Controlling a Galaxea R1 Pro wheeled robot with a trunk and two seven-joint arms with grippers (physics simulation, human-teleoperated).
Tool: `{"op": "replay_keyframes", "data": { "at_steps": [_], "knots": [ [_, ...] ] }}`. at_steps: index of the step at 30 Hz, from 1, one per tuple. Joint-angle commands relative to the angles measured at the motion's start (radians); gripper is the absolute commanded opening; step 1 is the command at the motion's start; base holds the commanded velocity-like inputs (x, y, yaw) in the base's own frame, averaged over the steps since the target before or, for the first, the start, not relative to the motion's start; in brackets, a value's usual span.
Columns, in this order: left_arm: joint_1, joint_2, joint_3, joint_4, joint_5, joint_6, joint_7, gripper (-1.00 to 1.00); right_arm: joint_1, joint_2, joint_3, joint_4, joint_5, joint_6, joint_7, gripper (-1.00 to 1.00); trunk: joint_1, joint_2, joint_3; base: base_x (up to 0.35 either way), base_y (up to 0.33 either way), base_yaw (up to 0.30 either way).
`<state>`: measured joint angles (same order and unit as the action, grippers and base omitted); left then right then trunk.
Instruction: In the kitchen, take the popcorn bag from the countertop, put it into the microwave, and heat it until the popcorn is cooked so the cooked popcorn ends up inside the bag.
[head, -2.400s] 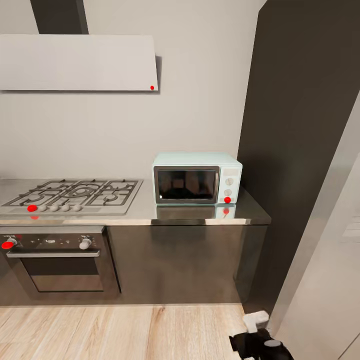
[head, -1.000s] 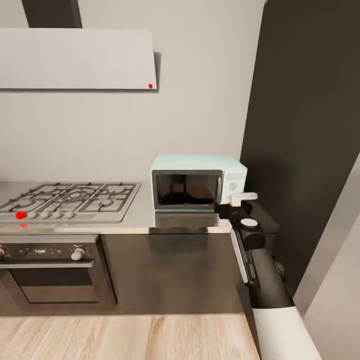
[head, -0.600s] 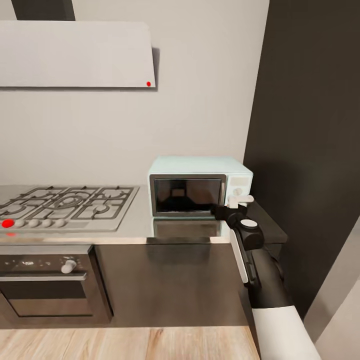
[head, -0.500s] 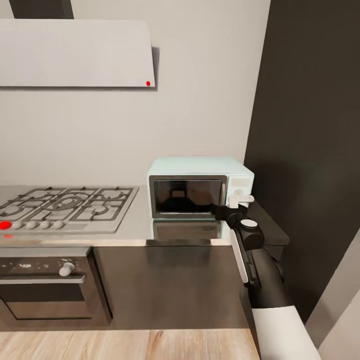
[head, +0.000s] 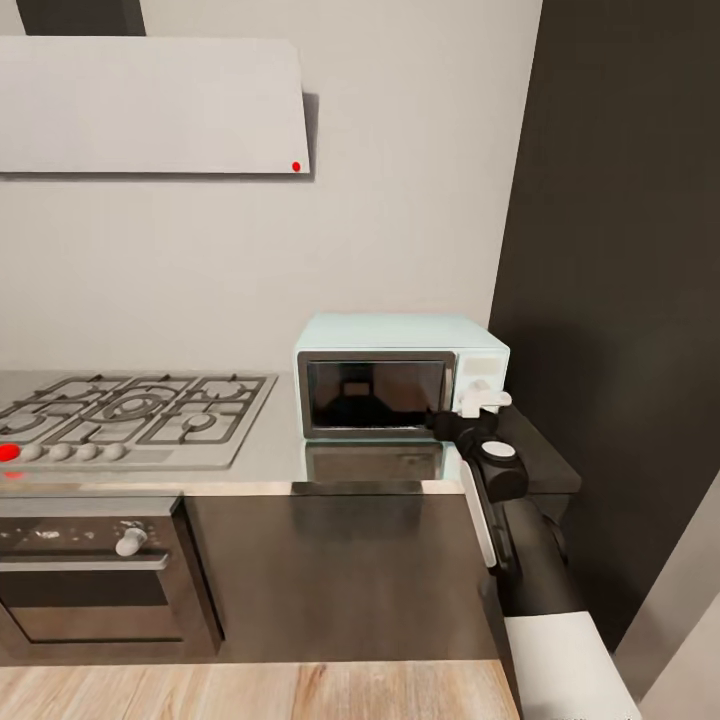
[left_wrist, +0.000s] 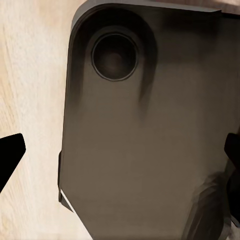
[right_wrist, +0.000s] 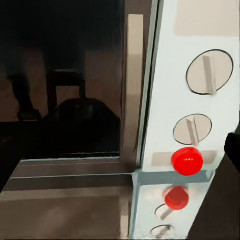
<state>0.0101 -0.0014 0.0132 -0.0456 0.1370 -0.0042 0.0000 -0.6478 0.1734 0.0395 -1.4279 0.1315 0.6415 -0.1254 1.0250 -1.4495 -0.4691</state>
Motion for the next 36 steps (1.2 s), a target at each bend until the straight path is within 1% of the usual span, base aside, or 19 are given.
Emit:
{"op": "replay_keyframes", "data": {
  "at_steps": [1, 3, 5, 8, 17, 36],
  "knots": [
    [0.001, 0.000, 0.001, -0.002, 0.008, 0.000, 0.000, 1.00, -0.001, 0.000, 0.002, 0.002, 0.012, 0.013, 0.002, 1.00, 0.000, 0.000, -0.001, 0.000, 0.000, 0.000],
    [0.001, -0.001, 0.001, -0.002, 0.007, 0.000, 0.000, 1.00, -0.001, -0.009, 0.003, -0.005, 0.019, 0.024, 0.005, 1.00, 0.000, 0.000, -0.001, 0.000, 0.000, 0.000],
    [0.001, -0.001, 0.001, -0.002, 0.007, 0.000, 0.000, 1.00, -0.001, -0.013, 0.003, -0.006, 0.019, 0.035, 0.006, 1.00, 0.000, 0.000, -0.001, 0.000, 0.000, 0.000],
    [0.001, 0.000, 0.001, -0.002, 0.008, 0.000, 0.000, 1.00, -0.001, -0.014, 0.004, -0.006, 0.019, 0.037, 0.004, 1.00, 0.000, 0.000, -0.001, 0.070, 0.000, 0.000],
    [0.001, 0.000, 0.001, -0.002, 0.009, 0.000, 0.000, 1.00, -0.001, -0.014, 0.005, -0.002, 0.011, 0.031, 0.003, 1.00, 0.000, 0.000, -0.001, 0.203, 0.000, 0.000],
    [0.001, 0.000, 0.001, -0.002, 0.009, 0.000, 0.000, 1.00, -0.001, -0.015, 0.003, 0.000, 0.003, 0.024, 0.018, 1.00, 0.000, 0.000, -0.001, 0.006, 0.000, 0.000]
  ]
}}
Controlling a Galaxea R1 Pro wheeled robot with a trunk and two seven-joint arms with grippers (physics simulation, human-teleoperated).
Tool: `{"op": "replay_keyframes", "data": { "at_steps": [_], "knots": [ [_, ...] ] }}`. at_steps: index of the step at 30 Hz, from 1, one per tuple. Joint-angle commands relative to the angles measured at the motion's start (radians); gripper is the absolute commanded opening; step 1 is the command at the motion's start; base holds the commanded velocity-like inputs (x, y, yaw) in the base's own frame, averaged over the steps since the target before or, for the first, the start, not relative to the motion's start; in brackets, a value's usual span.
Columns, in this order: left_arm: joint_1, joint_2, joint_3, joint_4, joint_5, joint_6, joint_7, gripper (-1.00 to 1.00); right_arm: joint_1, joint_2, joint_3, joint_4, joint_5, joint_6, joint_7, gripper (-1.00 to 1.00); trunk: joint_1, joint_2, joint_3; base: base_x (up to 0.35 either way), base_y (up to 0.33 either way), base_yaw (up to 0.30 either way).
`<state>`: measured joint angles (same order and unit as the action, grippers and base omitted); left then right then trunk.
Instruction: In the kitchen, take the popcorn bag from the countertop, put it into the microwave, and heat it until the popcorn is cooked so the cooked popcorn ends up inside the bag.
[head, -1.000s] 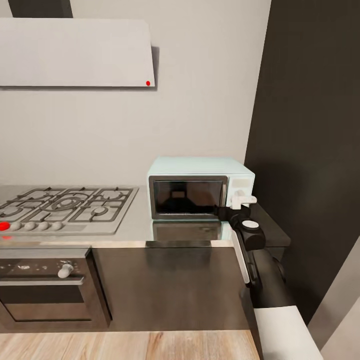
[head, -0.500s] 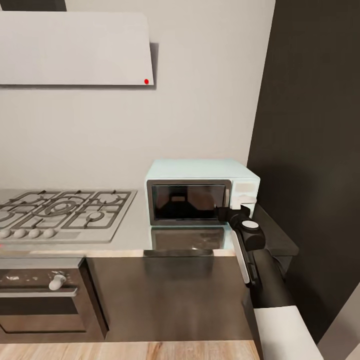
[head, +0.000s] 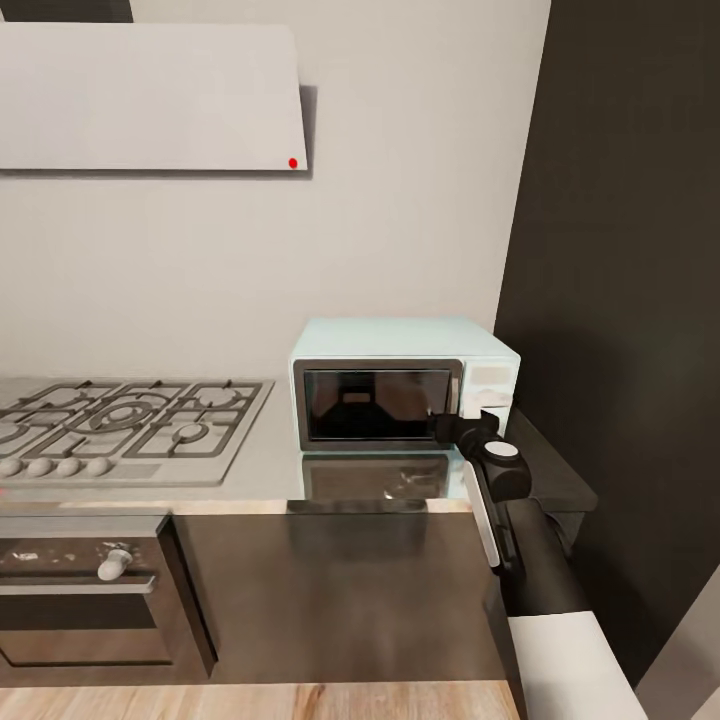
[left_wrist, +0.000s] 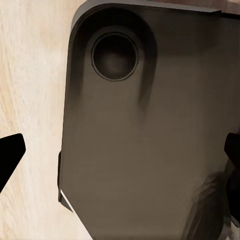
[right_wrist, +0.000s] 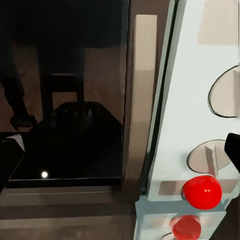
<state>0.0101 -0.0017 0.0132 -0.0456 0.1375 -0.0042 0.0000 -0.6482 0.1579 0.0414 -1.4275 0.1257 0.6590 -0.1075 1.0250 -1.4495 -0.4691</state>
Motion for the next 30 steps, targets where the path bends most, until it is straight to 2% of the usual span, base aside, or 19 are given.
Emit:
{"op": "replay_keyframes", "data": {
  "at_steps": [1, 8, 20, 23, 30],
  "knots": [
    [0.001, 0.000, 0.001, -0.002, 0.008, 0.000, 0.000, 1.00, -0.001, 0.000, 0.001, -0.001, 0.010, 0.003, 0.000, 1.00, 0.000, 0.000, -0.001, 0.000, 0.000, 0.000],
    [0.001, 0.000, 0.001, -0.002, 0.008, 0.000, 0.000, 1.00, -0.001, 0.000, 0.001, 0.005, 0.014, -0.005, -0.001, 1.00, 0.000, 0.000, -0.001, 0.163, 0.000, 0.000],
    [0.001, 0.002, 0.001, -0.002, 0.009, 0.001, 0.000, 1.00, -0.001, 0.000, 0.002, 0.006, 0.013, -0.006, 0.000, 1.00, 0.000, 0.000, -0.001, 0.019, -0.007, 0.000],
    [0.001, 0.001, 0.013, -0.002, 0.010, 0.001, -0.001, 1.00, -0.001, 0.000, 0.002, 0.007, 0.012, -0.007, 0.000, 1.00, 0.000, 0.000, -0.001, 0.109, -0.136, 0.000],
    [0.001, 0.000, 0.016, -0.002, 0.010, 0.001, -0.002, 1.00, -0.001, 0.000, 0.002, 0.021, 0.014, -0.018, 0.000, 1.00, 0.000, 0.000, -0.001, 0.013, -0.017, 0.000]
  ]
}}
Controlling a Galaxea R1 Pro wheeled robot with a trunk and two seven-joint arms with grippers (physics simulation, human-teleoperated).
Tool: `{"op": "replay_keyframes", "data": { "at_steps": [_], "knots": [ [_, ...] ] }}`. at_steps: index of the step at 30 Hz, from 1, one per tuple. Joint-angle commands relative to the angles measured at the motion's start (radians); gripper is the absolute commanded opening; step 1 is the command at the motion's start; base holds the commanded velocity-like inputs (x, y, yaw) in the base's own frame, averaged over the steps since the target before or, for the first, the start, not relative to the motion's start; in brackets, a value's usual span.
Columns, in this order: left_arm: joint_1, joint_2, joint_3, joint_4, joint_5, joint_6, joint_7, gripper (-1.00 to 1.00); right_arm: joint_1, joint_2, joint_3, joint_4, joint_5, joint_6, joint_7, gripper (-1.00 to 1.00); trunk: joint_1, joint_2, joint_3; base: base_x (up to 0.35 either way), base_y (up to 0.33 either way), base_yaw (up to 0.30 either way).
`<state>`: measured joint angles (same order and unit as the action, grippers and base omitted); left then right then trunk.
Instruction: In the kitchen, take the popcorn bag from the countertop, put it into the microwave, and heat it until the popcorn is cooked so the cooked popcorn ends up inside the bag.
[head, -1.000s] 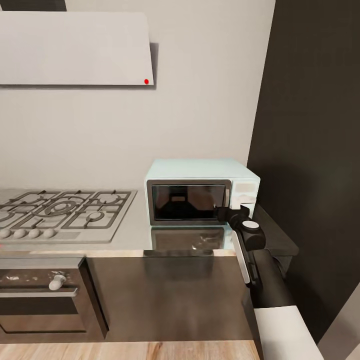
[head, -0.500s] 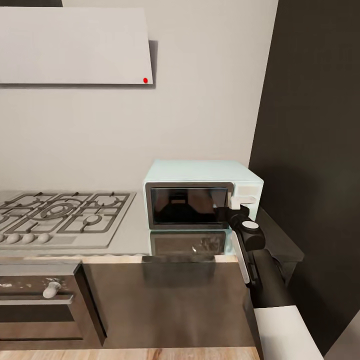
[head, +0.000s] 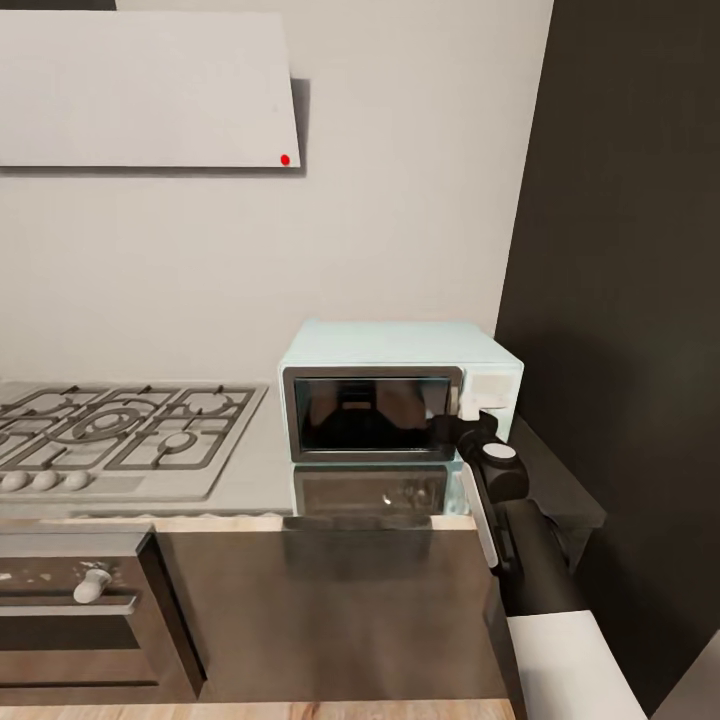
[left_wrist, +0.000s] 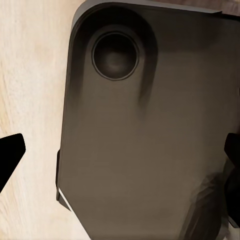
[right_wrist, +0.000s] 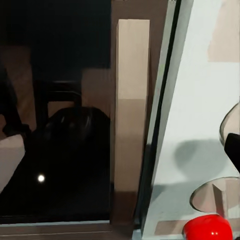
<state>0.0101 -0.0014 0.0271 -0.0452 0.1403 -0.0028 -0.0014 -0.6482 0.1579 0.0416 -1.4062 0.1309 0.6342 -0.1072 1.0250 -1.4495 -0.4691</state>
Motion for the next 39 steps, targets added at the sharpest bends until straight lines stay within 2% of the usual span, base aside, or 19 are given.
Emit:
{"op": "replay_keyframes", "data": {
  "at_steps": [1, 2, 3, 22, 39],
  "knots": [
    [0.001, 0.000, 0.002, -0.002, 0.007, 0.000, 0.000, 1.00, -0.001, 0.000, 0.001, -0.001, 0.009, 0.006, -0.001, 1.00, 0.000, 0.000, -0.001, 0.000, 0.000, 0.000],
    [0.001, 0.000, 0.002, -0.002, 0.007, 0.000, 0.000, 1.00, -0.001, 0.000, 0.001, -0.001, 0.009, 0.006, -0.005, 1.00, 0.000, 0.000, -0.001, 0.000, 0.000, 0.000],
    [0.001, 0.000, 0.002, -0.002, 0.007, 0.000, 0.000, 1.00, -0.001, 0.000, 0.001, -0.001, 0.009, 0.006, -0.007, -1.00, 0.000, 0.000, -0.001, 0.000, 0.000, 0.000],
    [0.001, 0.000, 0.002, -0.001, 0.008, 0.001, 0.000, 1.00, -0.001, 0.001, 0.002, 0.000, 0.009, 0.007, -0.010, -1.00, 0.000, 0.000, -0.001, -0.003, 0.000, 0.000],
    [0.001, 0.000, 0.002, -0.001, 0.007, 0.000, 0.000, 1.00, -0.001, 0.001, 0.003, 0.000, 0.010, 0.007, -0.009, -1.00, 0.000, 0.000, -0.001, -0.132, 0.000, 0.000]
  ]
}}
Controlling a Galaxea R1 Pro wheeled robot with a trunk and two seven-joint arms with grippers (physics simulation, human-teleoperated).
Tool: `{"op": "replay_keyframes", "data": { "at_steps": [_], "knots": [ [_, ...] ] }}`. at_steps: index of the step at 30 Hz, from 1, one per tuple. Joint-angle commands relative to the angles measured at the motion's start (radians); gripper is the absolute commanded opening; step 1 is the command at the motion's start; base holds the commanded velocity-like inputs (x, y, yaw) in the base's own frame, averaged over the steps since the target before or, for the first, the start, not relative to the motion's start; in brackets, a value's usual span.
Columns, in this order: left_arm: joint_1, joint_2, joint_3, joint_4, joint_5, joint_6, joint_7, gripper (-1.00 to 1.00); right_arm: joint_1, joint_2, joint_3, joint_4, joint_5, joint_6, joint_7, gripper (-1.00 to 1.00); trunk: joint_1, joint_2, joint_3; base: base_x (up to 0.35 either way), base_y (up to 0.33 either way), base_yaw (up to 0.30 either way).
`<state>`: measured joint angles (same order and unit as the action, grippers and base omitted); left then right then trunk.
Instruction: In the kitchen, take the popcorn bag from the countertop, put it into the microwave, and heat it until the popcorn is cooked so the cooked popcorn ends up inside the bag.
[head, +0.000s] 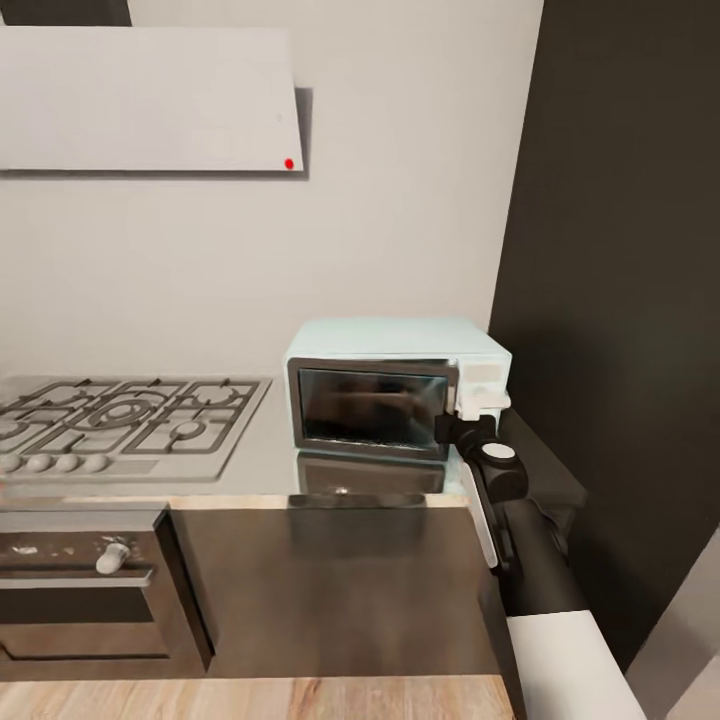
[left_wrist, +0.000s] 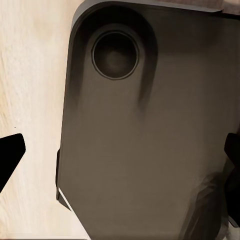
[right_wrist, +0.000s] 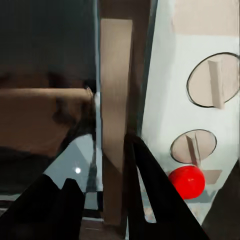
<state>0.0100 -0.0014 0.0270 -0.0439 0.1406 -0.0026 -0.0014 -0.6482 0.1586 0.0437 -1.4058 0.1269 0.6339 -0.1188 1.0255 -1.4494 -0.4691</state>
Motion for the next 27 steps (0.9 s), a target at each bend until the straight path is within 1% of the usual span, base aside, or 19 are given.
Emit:
{"op": "replay_keyframes", "data": {
  "at_steps": [1, 10, 25, 26, 27],
  "knots": [
    [0.001, 0.000, 0.002, -0.002, 0.007, 0.000, 0.000, 1.00, -0.001, 0.000, 0.001, -0.001, 0.014, 0.007, 0.002, -1.00, -0.001, -0.001, -0.001, -0.314, 0.000, 0.000],
    [0.001, 0.000, 0.002, -0.002, 0.007, 0.000, 0.000, 1.00, -0.001, 0.000, 0.001, -0.001, 0.014, 0.007, 0.002, -1.00, -0.001, -0.001, -0.001, -0.313, 0.000, 0.000],
    [0.001, 0.000, 0.002, -0.002, 0.007, 0.000, 0.000, 1.00, -0.001, 0.000, 0.002, -0.001, 0.015, 0.013, 0.006, -1.00, -0.001, -0.001, -0.001, -0.012, 0.000, 0.000],
    [0.001, 0.000, 0.002, -0.002, 0.007, 0.000, 0.000, 1.00, -0.001, 0.000, 0.002, -0.001, 0.016, 0.013, 0.007, 1.00, -0.001, -0.001, -0.001, 0.000, 0.000, 0.000],
    [0.001, 0.000, 0.002, -0.002, 0.007, 0.000, 0.000, 1.00, -0.001, 0.000, 0.002, -0.001, 0.019, 0.013, 0.007, 1.00, -0.001, -0.001, -0.001, 0.000, 0.000, 0.000]
  ]
}}
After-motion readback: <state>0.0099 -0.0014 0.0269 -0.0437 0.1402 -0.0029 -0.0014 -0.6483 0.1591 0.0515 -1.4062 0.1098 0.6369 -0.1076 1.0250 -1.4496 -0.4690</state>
